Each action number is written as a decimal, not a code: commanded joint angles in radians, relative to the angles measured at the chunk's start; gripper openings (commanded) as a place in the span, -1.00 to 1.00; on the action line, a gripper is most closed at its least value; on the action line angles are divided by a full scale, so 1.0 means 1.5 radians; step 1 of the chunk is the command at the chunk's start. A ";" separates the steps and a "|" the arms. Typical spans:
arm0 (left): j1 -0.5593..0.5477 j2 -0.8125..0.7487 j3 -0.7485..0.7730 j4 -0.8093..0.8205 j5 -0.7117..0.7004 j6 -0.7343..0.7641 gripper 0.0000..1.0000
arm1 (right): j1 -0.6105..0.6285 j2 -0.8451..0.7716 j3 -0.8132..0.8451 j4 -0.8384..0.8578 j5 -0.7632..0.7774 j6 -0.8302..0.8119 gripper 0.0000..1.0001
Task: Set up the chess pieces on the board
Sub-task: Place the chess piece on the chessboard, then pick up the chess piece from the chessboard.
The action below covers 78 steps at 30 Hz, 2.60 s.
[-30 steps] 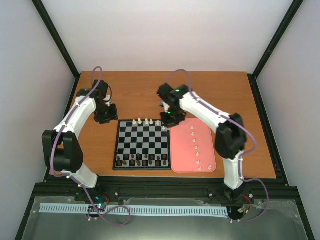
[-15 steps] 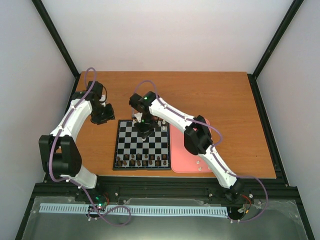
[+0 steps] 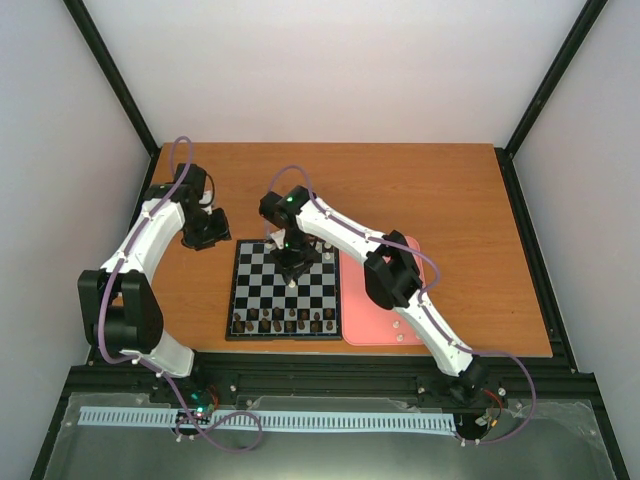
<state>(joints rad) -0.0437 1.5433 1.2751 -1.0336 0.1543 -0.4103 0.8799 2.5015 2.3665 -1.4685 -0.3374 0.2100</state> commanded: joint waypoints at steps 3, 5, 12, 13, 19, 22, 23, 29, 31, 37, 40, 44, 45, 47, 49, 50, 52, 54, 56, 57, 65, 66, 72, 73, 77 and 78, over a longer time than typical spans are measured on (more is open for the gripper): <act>0.003 -0.012 0.013 0.009 0.010 0.011 -0.09 | 0.004 -0.013 0.010 0.000 0.013 -0.007 -0.32; 0.003 -0.012 0.016 0.006 0.015 0.013 -0.09 | 0.003 -0.035 0.010 0.003 0.026 -0.004 -0.29; 0.001 -0.042 0.023 0.002 0.070 0.038 0.31 | -0.015 -0.168 -0.036 0.001 0.065 0.019 -0.09; -0.002 -0.046 0.027 -0.002 0.078 0.043 0.28 | -0.022 -0.198 -0.065 0.009 0.066 0.025 -0.07; -0.151 -0.042 0.050 -0.065 0.050 0.050 0.20 | -0.088 -0.415 -0.373 0.111 0.100 0.087 0.04; -0.248 -0.030 0.030 -0.066 0.046 0.021 0.21 | -0.140 -0.519 -0.540 0.150 0.136 0.114 0.05; -0.273 -0.026 0.020 -0.061 0.047 0.012 0.20 | -0.158 -0.561 -0.591 0.160 0.143 0.119 0.06; -0.358 0.012 -0.017 -0.027 0.048 -0.023 0.16 | -0.240 -0.674 -0.794 0.194 0.124 0.141 0.06; -0.367 0.029 -0.026 -0.018 0.048 -0.027 0.10 | -0.246 -0.689 -0.826 0.200 0.118 0.145 0.06; -0.391 0.073 -0.036 0.007 0.050 -0.031 -0.01 | -0.278 -0.739 -0.870 0.201 0.132 0.158 0.06; -0.393 0.094 -0.036 0.025 0.047 -0.033 0.00 | -0.292 -0.753 -0.885 0.204 0.126 0.154 0.06; -0.393 0.120 -0.034 0.045 0.038 -0.035 -0.03 | -0.298 -0.755 -0.894 0.208 0.118 0.150 0.06; -0.393 0.124 -0.032 0.049 0.034 -0.035 -0.07 | -0.298 -0.755 -0.894 0.209 0.117 0.149 0.06; -0.393 0.133 -0.029 0.053 0.023 -0.036 -0.17 | -0.299 -0.754 -0.893 0.209 0.117 0.148 0.06; -0.393 0.140 -0.026 0.057 0.014 -0.038 -0.19 | -0.300 -0.753 -0.892 0.208 0.117 0.145 0.06; -0.393 0.143 -0.025 0.059 0.012 -0.039 -0.20 | -0.300 -0.754 -0.893 0.208 0.117 0.144 0.06; -0.393 0.147 -0.025 0.065 0.010 -0.044 -0.23 | -0.301 -0.757 -0.893 0.207 0.119 0.143 0.06; -0.393 0.153 -0.024 0.070 0.010 -0.045 -0.25 | -0.302 -0.758 -0.893 0.206 0.120 0.142 0.06; -0.393 0.159 -0.021 0.072 0.008 -0.046 -0.29 | -0.303 -0.756 -0.893 0.204 0.120 0.139 0.06; -0.393 0.162 -0.020 0.073 0.007 -0.046 -0.33 | -0.302 -0.754 -0.893 0.204 0.118 0.138 0.06; -0.393 0.177 -0.014 0.077 0.003 -0.051 -0.61 | -0.304 -0.748 -0.894 0.209 0.112 0.128 0.06; -0.393 0.178 -0.014 0.077 0.002 -0.051 -0.65 | -0.304 -0.747 -0.894 0.211 0.112 0.128 0.06; -0.393 0.176 -0.010 0.075 0.000 -0.051 -0.92 | -0.304 -0.737 -0.893 0.216 0.107 0.119 0.06; -0.393 0.174 -0.009 0.073 -0.001 -0.051 -0.96 | -0.304 -0.736 -0.892 0.216 0.108 0.117 0.06; -0.393 0.172 0.005 0.058 -0.003 -0.049 -0.98 | -0.304 -0.732 -0.889 0.217 0.106 0.111 0.06; -0.393 0.169 0.009 0.052 -0.006 -0.047 -0.99 | -0.305 -0.732 -0.889 0.217 0.105 0.109 0.06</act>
<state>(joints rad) -0.6239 1.8038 1.2339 -0.9379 0.1604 -0.4805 0.4320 1.3956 1.0298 -1.1530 -0.1734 0.3923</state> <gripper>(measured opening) 0.088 0.532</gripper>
